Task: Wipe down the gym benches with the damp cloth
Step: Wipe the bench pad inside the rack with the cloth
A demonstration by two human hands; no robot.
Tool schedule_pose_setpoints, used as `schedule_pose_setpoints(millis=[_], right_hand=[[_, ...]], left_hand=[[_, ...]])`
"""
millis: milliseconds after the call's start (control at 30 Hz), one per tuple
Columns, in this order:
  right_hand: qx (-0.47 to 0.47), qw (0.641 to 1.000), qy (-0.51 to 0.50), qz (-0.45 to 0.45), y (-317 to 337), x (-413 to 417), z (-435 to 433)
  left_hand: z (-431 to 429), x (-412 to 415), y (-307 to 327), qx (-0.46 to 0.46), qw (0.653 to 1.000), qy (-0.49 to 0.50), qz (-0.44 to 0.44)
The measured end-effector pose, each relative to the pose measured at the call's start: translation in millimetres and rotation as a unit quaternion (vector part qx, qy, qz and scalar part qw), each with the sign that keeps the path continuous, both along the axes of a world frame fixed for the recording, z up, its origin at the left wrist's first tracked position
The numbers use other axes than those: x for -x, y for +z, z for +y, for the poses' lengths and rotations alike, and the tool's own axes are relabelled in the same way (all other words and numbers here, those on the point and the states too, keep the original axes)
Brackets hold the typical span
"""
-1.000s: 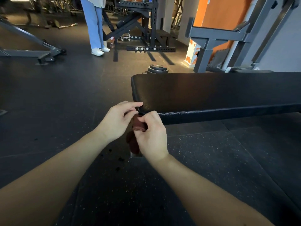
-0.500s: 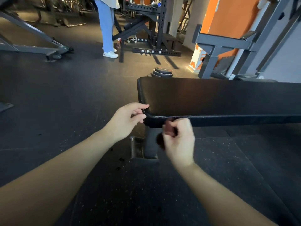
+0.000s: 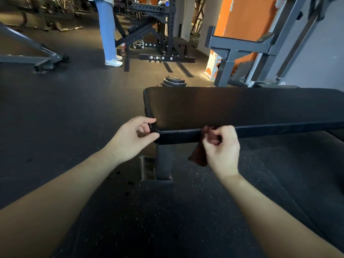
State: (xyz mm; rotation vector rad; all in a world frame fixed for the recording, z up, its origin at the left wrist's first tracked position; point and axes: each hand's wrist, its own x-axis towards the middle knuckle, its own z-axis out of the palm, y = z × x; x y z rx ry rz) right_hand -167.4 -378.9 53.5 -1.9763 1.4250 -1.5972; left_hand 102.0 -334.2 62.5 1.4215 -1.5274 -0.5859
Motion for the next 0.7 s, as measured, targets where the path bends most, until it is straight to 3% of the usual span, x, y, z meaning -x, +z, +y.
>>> schedule_pose_setpoints(millis=[133,300,400,567,700], right_hand=[[-0.026,0.994,-0.053,-0.09,-4,-6,3],[-0.015,0.995,0.074,-0.067,-19,-76,33],[-0.019,0.994,0.1,-0.029,-13,-63,30],[-0.05,0.998,0.0,-0.029,-6,7,-1],[-0.105,0.978,-0.118,-0.135,-12,35,-22]], left_hand=[[-2,6,2,0.011,0.999,0.034,-0.025],[-4,11,2,0.069,0.991,0.061,-0.1],[-2,14,3,0.091,0.986,0.057,-0.13],[-5,28,0,0.123,0.975,0.077,-0.168],[-6,35,-4,0.139,0.968,0.101,-0.181]])
